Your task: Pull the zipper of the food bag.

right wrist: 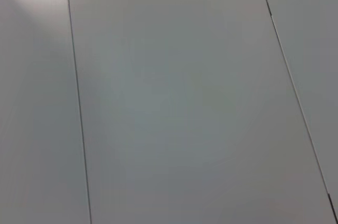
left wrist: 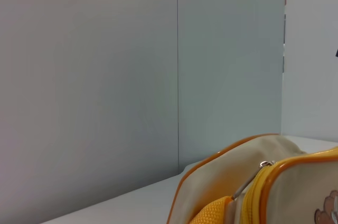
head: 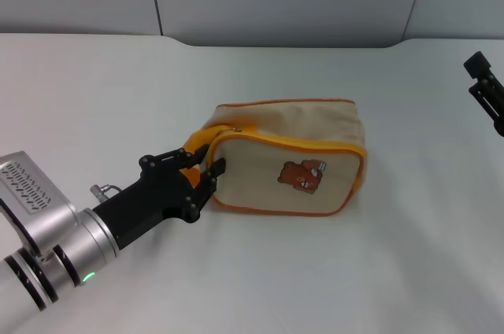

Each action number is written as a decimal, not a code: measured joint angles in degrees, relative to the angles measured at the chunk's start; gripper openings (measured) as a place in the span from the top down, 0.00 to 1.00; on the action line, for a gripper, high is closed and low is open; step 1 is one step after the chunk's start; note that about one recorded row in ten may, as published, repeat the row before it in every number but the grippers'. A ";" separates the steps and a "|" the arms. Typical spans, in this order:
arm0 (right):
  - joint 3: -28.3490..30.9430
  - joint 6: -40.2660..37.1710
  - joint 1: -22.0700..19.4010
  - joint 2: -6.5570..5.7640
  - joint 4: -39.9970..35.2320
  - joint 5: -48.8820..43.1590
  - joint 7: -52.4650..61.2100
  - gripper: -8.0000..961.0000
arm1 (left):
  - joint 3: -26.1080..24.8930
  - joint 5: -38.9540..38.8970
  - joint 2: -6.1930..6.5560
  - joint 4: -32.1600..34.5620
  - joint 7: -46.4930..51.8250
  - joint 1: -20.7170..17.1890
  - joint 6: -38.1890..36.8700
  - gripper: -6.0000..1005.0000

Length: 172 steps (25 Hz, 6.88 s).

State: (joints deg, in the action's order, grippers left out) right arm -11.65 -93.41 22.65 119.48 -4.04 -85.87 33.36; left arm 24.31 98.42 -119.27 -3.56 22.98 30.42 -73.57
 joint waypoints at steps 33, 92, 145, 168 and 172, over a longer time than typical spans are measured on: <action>-8.77 5.33 6.62 0.14 1.08 -1.43 -24.85 0.19 | 2.62 0.73 0.06 8.74 -1.12 4.55 -12.40 0.85; -18.37 10.88 13.01 0.39 7.49 -1.99 -45.73 0.23 | 3.38 0.32 0.00 8.29 -0.48 7.44 -11.67 0.89; -14.84 1.22 -3.73 -0.05 6.93 -1.97 -42.94 0.89 | 2.63 0.01 0.00 3.89 -0.82 2.34 -15.56 0.90; -22.89 -13.24 3.96 -3.04 -22.06 -30.14 20.24 0.19 | 25.44 1.24 0.58 23.99 19.87 -5.18 -26.43 0.27; -22.89 -13.55 4.00 -3.06 -22.13 -30.18 20.38 0.19 | 25.23 1.25 0.61 24.22 19.99 -5.67 -26.49 0.19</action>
State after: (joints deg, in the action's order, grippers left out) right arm -34.54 -106.97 26.65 116.42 -26.17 -116.06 53.74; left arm 49.54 99.67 -118.66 20.67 42.97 24.75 -100.06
